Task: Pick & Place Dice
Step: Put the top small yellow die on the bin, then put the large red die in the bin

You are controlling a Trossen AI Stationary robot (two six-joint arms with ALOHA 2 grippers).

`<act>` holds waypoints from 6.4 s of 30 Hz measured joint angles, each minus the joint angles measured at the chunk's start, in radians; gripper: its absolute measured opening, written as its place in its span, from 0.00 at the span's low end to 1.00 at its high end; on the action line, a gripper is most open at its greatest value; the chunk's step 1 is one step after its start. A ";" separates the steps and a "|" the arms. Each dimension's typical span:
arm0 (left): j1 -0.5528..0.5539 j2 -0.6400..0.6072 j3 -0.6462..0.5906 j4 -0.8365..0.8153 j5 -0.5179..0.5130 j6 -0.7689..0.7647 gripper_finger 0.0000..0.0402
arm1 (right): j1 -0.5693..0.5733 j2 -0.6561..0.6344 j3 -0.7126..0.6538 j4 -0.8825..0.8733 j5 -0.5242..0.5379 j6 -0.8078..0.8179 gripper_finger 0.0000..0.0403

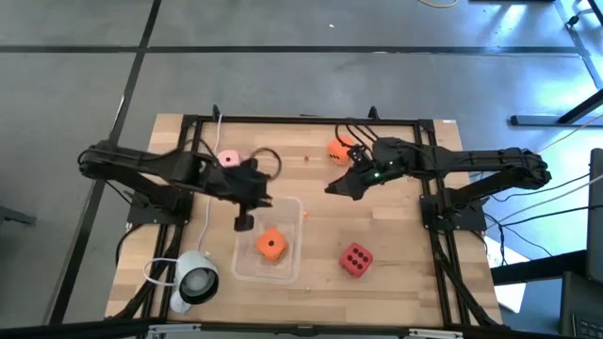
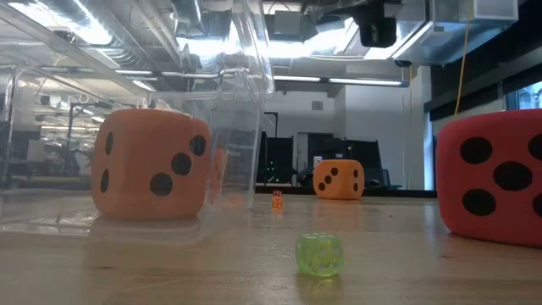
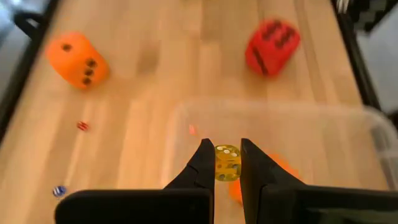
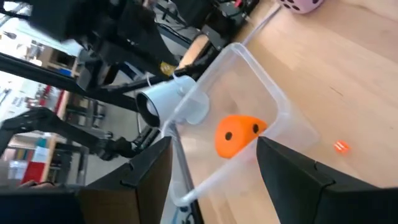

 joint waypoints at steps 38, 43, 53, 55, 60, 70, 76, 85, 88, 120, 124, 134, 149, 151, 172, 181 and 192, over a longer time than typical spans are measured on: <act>0.003 0.335 0.000 -0.069 0.100 -0.149 0.40 | 0.320 -0.061 0.000 -0.564 0.275 -0.256 0.58; 0.003 0.335 0.000 -0.063 0.062 -0.247 0.49 | 0.361 -0.099 0.000 -0.601 0.313 -0.263 0.58; 0.021 0.335 0.000 0.159 0.166 -0.466 0.49 | 0.487 -0.106 0.000 -0.613 0.438 -0.591 0.58; 0.024 0.335 0.000 0.210 0.210 -0.486 0.48 | 0.506 -0.088 0.000 -0.614 0.447 -0.687 0.58; 0.025 0.311 0.000 0.286 0.268 -0.495 0.48 | 0.547 -0.022 0.000 -0.604 0.449 -0.867 0.58; 0.014 0.242 0.000 0.308 0.251 -0.446 0.46 | 0.575 0.148 0.000 -0.481 0.471 -0.807 0.65; -0.002 0.199 0.001 0.301 0.162 -0.356 0.46 | 0.581 0.211 0.000 -0.462 0.463 -0.755 0.76; -0.002 0.189 0.001 0.300 0.094 -0.312 0.45 | 0.583 0.250 0.000 -0.477 0.422 -0.594 0.86; -0.002 0.189 0.001 0.300 0.089 -0.312 0.45 | 0.582 0.237 0.000 -0.477 0.395 -0.536 0.86; -0.002 0.189 0.001 0.300 0.030 -0.294 0.45 | 0.807 0.236 0.030 -0.522 0.589 -0.730 0.86; -0.002 0.189 0.001 0.300 0.017 -0.294 0.45 | 0.843 0.249 0.031 -0.510 0.691 -0.749 0.86; -0.002 0.189 0.001 0.300 0.006 -0.289 0.45 | 0.886 0.380 0.031 -0.489 0.617 -0.680 0.86; -0.002 0.189 0.001 0.300 -0.001 -0.286 0.45 | 0.848 0.484 0.032 -0.463 0.687 -0.759 0.86; -0.002 0.189 0.001 0.300 -0.004 -0.286 0.45 | 0.839 0.505 0.034 -0.460 0.702 -0.772 0.86; -0.008 0.189 0.001 0.300 -0.003 -0.287 0.45 | 0.805 0.575 0.041 -0.408 0.731 -0.538 0.73; -0.018 0.189 0.001 0.300 -0.004 -0.287 0.45 | 0.805 0.575 0.041 -0.416 0.731 -0.472 0.56; -0.022 0.189 0.001 0.300 -0.006 -0.294 0.45 | 0.804 0.573 0.041 -0.419 0.733 -0.401 0.53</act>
